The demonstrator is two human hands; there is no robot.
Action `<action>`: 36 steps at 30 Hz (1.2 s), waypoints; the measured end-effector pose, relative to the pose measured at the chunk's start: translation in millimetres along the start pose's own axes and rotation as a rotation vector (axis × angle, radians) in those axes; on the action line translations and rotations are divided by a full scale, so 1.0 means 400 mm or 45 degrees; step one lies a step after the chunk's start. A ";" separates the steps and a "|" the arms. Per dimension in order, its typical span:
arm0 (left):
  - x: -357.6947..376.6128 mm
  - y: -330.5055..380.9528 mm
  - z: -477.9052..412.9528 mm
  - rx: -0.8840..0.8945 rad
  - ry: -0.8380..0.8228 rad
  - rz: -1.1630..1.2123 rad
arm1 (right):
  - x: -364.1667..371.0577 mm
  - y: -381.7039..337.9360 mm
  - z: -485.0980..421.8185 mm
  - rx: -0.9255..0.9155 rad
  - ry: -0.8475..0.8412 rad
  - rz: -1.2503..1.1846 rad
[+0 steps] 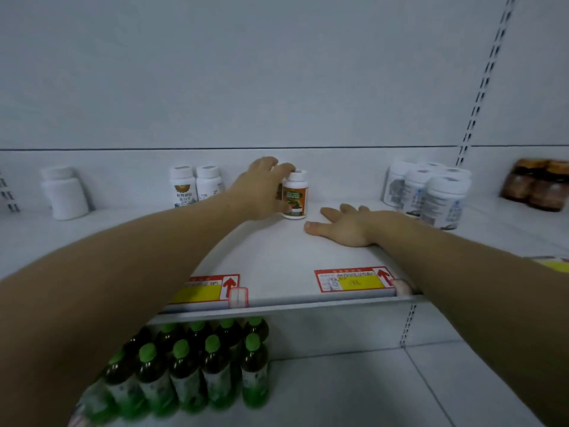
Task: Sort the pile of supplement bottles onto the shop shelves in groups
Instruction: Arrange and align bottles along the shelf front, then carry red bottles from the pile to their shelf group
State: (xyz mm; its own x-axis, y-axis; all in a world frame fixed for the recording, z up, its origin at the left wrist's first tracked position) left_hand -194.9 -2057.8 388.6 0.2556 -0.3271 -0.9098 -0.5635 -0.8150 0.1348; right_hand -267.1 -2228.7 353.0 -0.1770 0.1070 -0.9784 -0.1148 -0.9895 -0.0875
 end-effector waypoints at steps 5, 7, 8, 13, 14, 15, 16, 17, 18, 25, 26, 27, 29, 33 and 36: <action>0.048 0.022 -0.064 -0.018 0.105 -0.002 | 0.005 0.016 -0.005 -0.025 0.021 -0.006; 0.060 0.024 -0.071 -0.042 0.145 0.009 | 0.005 0.017 -0.007 -0.034 0.030 0.006; 0.063 0.026 -0.073 -0.048 0.165 -0.008 | 0.005 0.017 -0.007 -0.037 0.036 0.010; 0.066 0.034 -0.083 -0.082 0.186 -0.127 | 0.009 0.022 -0.015 -0.042 0.052 0.026; 0.065 0.037 -0.082 -0.090 0.174 -0.142 | 0.010 0.022 -0.016 -0.042 0.056 0.023; 0.061 0.039 -0.079 -0.096 0.158 -0.157 | 0.009 0.021 -0.016 -0.043 0.062 0.015; 0.054 0.042 -0.074 -0.106 0.139 -0.163 | 0.009 0.020 -0.014 -0.045 0.068 0.007; 0.043 0.043 -0.064 -0.125 0.121 -0.151 | 0.009 0.019 -0.013 -0.046 0.074 0.000; 0.029 0.043 -0.049 -0.154 0.106 -0.123 | 0.007 0.019 -0.012 -0.045 0.086 -0.009; -0.101 0.010 0.170 -0.337 -0.099 0.157 | -0.046 -0.021 0.015 -0.137 0.179 -0.018; -0.119 -0.004 0.205 -0.355 -0.164 0.147 | -0.070 -0.047 0.024 -0.189 0.230 -0.012; -0.138 -0.021 0.238 -0.374 -0.212 0.141 | -0.097 -0.082 0.038 -0.248 0.289 0.001; -0.186 -0.061 0.304 -0.410 -0.251 0.131 | -0.143 -0.172 0.073 -0.330 0.384 0.014; -0.298 -0.182 0.459 -0.489 -0.192 0.070 | -0.167 -0.418 0.143 -0.517 0.490 0.078; -0.374 -0.282 0.593 -0.574 -0.153 0.022 | -0.152 -0.614 0.184 -0.640 0.518 0.048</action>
State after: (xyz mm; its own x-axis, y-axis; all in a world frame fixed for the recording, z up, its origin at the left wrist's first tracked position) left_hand -355.9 -1803.5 416.3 0.1411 -0.3061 -0.9415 -0.1627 -0.9452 0.2830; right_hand -299.9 -1985.3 447.8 0.2241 0.1237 -0.9667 0.3736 -0.9270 -0.0320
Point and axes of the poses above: each hand's wrist, its own z-axis away from the middle knuckle, its own x-axis out of the palm, y = z × x, the point moved 2 cm from there along -z, towards the middle knuckle, and after that the axes turned 6 degrees about -x, right-handed, at the moved point
